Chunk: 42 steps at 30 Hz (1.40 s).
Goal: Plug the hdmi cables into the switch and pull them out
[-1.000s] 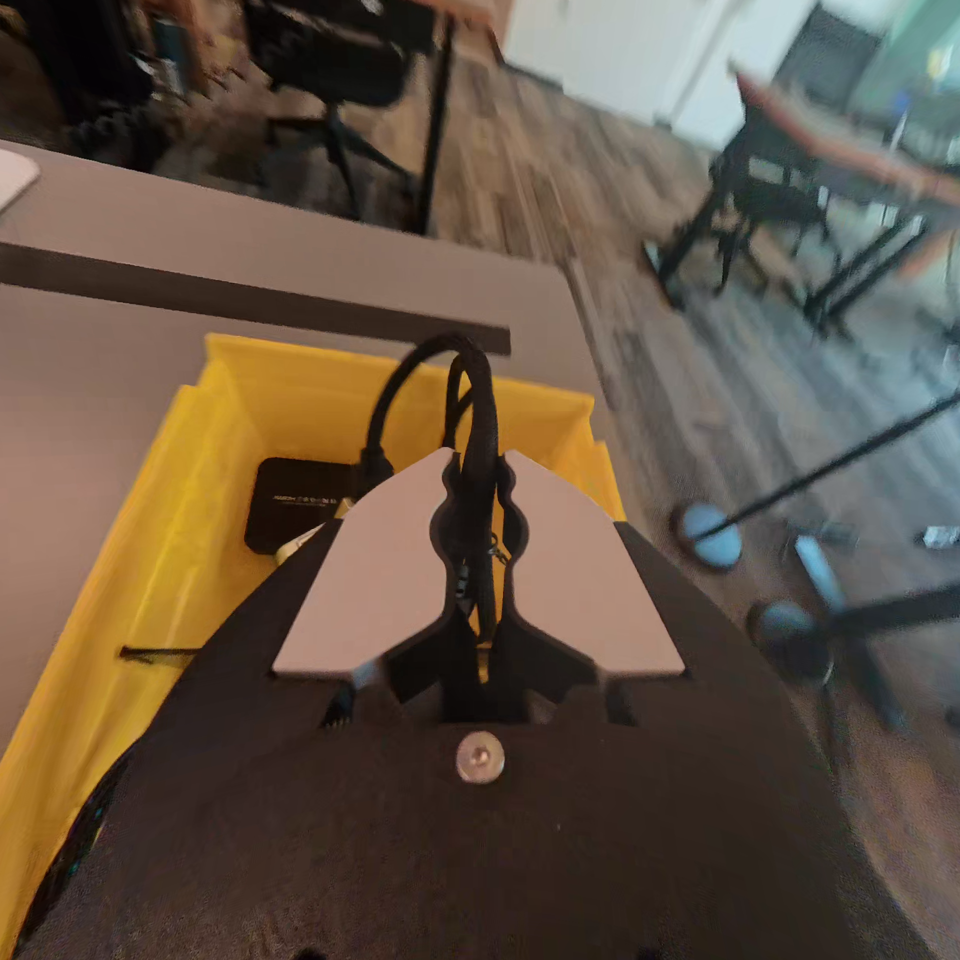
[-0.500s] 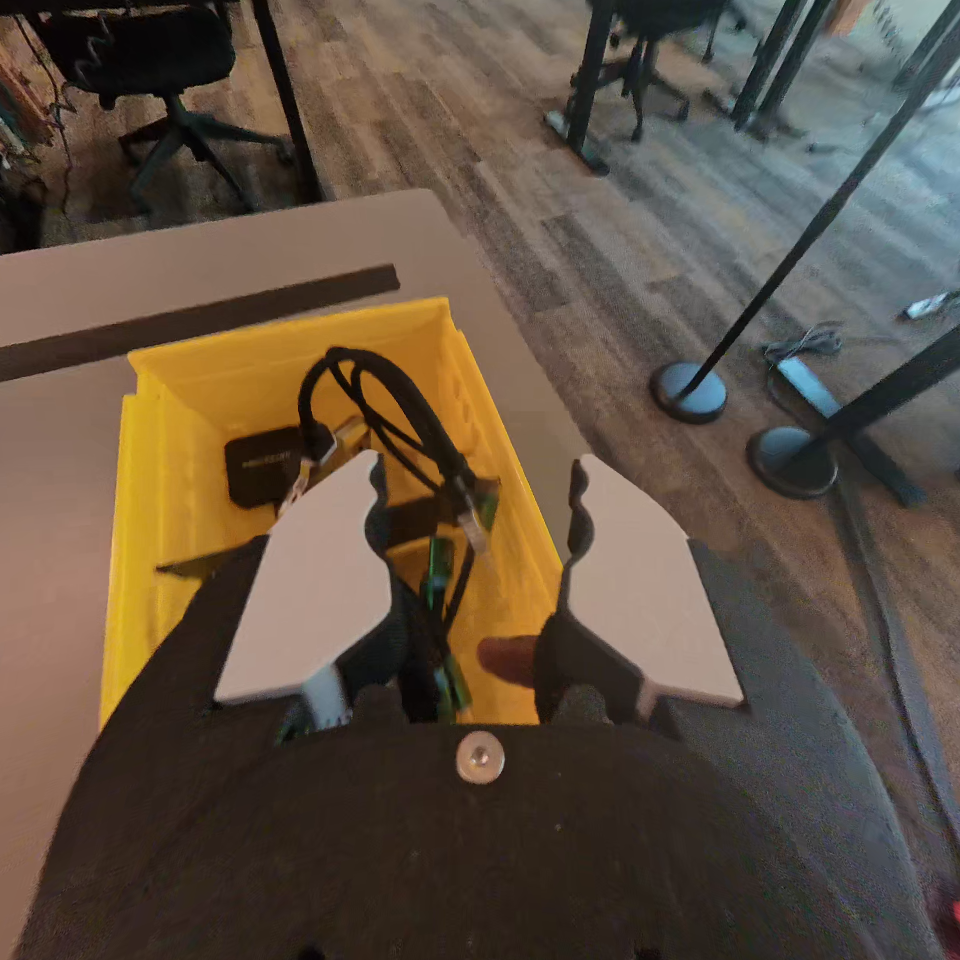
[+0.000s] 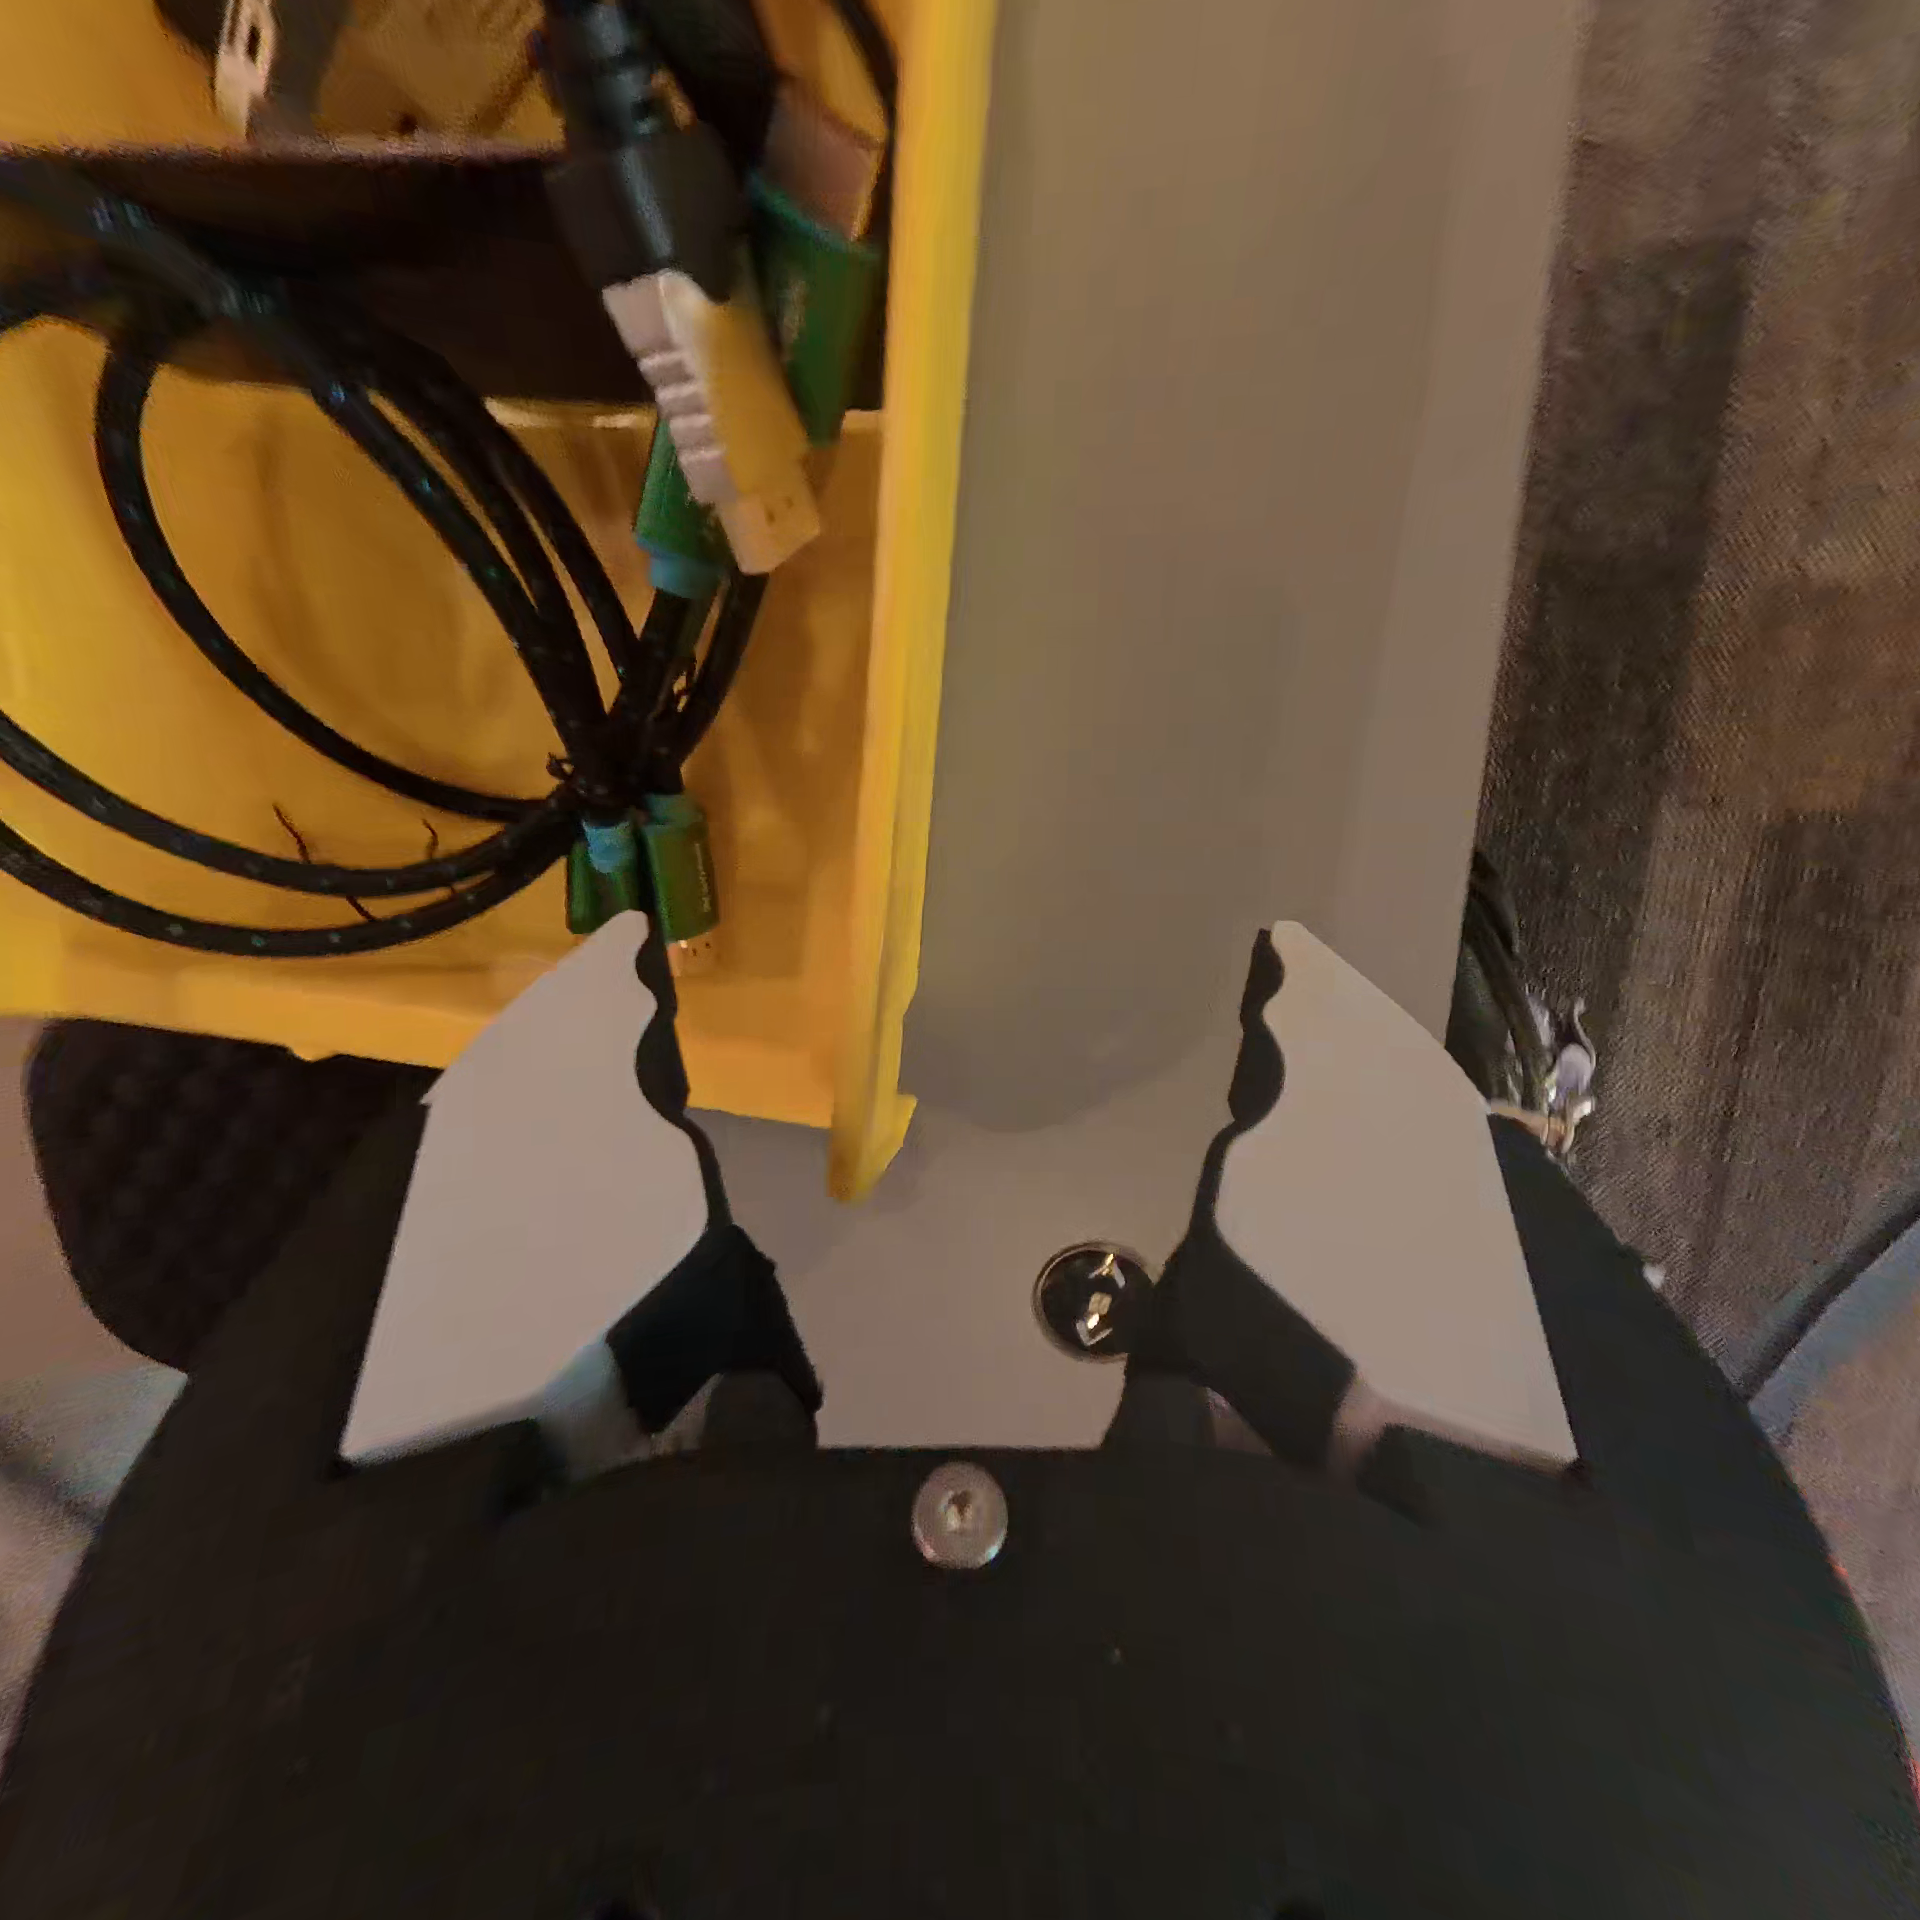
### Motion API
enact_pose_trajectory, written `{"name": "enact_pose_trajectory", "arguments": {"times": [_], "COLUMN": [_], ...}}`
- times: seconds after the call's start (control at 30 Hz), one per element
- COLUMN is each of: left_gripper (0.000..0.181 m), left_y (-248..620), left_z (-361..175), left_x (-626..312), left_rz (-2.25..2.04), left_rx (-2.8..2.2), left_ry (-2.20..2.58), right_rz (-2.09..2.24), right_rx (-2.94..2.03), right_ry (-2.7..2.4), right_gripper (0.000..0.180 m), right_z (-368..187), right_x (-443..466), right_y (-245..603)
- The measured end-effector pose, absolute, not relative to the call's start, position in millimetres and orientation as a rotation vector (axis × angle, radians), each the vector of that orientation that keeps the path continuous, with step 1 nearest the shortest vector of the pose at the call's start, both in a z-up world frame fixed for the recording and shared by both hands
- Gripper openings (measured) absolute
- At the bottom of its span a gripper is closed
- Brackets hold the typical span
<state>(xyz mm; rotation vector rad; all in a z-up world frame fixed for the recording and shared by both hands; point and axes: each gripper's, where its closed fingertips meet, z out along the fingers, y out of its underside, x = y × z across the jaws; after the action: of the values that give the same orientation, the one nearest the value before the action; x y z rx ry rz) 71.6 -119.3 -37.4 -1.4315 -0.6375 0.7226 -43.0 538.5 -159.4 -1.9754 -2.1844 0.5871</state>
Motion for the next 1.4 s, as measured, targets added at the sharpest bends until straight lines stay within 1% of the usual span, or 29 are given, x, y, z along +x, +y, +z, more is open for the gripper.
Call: {"name": "enact_pose_trajectory", "arguments": {"times": [0.03, 0.1, 0.17, 0.2, 0.23, 0.4, 0.57, 0.67, 0.8, 1.03, 1.1, 1.17, 1.23, 1.27, 1.3, 1.4], "left_gripper": [0.055, 0.055, 0.055, 0.056, 0.057, 0.059, 0.059, 0.059, 0.059, 0.059, 0.059, 0.059, 0.058, 0.058, 0.058, 0.058], "left_y": [-133.4, -161.1, -183.7, -193.7, -202.1, -213.6, -224.6, -240.7, -269.9, -322.1, -334.8, -345.1, -352.6, -355.7, -358.3, -362.3], "left_z": [-38.4, -34.7, -24.8, -22.1, -20.8, -9.3, -1.8, 1.9, 8.7, 12.0, 10.0, 6.1, 0.7, -2.0, -4.5, -9.9], "left_x": [76.2, 83.3, 86.1, 85.5, 84.8, 91.0, 100.4, 107.9, 123.9, 157.6, 165.7, 171.4, 174.5, 175.4, 175.9, 176.2], "left_rz": [0.772, 0.834, 0.862, 0.879, 0.907, 1.079, 1.113, 1.188, 1.308, 1.419, 1.434, 1.431, 1.418, 1.411, 1.404, 1.390], "left_rx": [-1.424, -1.343, -1.238, -1.209, -1.199, -1.193, -1.147, -1.143, -1.104, -0.991, -0.958, -0.932, -0.916, -0.909, -0.902, -0.898], "left_ry": [-0.670, -0.734, -0.760, -0.785, -0.811, -0.761, -0.743, -0.757, -0.793, -0.881, -0.905, -0.929, -0.950, -0.959, -0.967, -0.983], "right_rz": [0.582, 0.565, 0.648, 0.610, 0.569, 0.638, 0.629, 0.666, 0.657, 0.893, 1.013, 1.223, 1.425, 1.498, 1.542, 1.549], "right_rx": [-1.927, -1.829, -1.721, -1.681, -1.666, -1.619, -1.436, -1.432, -1.311, -1.181, -1.168, -1.197, -1.176, -1.130, -1.061, -0.929], "right_ry": [-2.247, -2.366, -2.480, -2.477, -2.460, -2.467, -2.525, -2.484, -2.466, -2.523, -2.527, -2.547, -2.585, -2.607, -2.622, -2.606], "right_gripper": [0.101, 0.086, 0.039, 0.027, 0.026, 0.033, 0.045, 0.046, 0.046, 0.049, 0.054, 0.073, 0.083, 0.080, 0.074, 0.073], "right_z": [-166.6, -180.7, -186.9, -190.0, -191.4, -191.4, -192.1, -191.3, -192.4, -188.7, -186.4, -179.5, -173.4, -171.4, -170.3, -171.0], "right_x": [-43.9, -45.3, -46.6, -48.9, -50.2, -55.4, -64.2, -73.9, -85.8, -70.4, -62.8, -50.6, -36.4, -29.9, -24.3, -20.7], "right_y": [537.1, 532.3, 513.1, 511.9, 511.7, 466.8, 383.3, 326.3, 264.9, 135.8, 97.4, 51.9, 6.3, -14.1, -32.1, -73.5]}}
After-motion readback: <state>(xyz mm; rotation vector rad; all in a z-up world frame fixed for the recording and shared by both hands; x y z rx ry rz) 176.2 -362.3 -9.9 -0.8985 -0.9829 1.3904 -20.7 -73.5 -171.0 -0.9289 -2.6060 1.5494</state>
